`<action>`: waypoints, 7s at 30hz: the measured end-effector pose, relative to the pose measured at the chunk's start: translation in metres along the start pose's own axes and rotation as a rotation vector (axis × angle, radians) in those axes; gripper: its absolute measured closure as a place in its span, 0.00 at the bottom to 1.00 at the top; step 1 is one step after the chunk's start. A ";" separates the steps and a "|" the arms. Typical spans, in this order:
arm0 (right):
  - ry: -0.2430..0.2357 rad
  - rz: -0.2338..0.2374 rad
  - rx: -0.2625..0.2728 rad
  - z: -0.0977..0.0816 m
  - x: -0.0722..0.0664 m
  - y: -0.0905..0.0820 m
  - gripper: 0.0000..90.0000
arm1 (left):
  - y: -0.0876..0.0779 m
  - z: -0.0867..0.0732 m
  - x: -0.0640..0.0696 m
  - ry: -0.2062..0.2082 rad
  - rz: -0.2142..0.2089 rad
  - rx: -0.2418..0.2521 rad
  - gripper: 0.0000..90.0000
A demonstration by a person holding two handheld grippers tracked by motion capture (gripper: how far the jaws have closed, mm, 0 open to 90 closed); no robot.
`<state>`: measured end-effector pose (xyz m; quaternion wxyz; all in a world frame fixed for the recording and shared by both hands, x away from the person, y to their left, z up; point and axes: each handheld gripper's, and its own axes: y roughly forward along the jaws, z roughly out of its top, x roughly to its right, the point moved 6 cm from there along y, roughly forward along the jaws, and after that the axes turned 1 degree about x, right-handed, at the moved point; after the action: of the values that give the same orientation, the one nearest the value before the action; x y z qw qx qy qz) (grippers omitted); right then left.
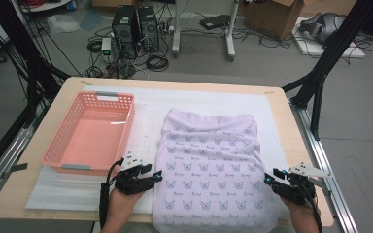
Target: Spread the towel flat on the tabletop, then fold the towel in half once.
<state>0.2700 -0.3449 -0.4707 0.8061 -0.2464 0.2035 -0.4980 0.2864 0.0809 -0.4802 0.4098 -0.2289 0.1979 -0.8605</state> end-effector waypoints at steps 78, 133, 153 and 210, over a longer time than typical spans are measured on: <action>-0.049 -0.053 0.005 -0.011 -0.015 -0.015 0.84 | -0.002 -0.013 0.018 0.169 0.032 -0.097 0.98; -0.054 0.007 0.060 0.019 0.001 0.018 0.23 | 0.002 0.040 -0.009 0.074 -0.054 0.181 0.27; -0.008 0.103 -0.008 0.019 0.016 0.028 0.36 | 0.053 0.062 -0.020 0.041 -0.016 0.126 0.41; 0.046 -0.071 -0.068 0.091 0.056 0.092 0.98 | 0.087 0.102 -0.060 -0.078 0.159 0.105 0.98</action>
<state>0.4105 -0.3422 -0.4585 0.7742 -0.2694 0.2298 -0.5246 0.4302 0.0620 -0.4573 0.4958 -0.2239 0.1540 -0.8248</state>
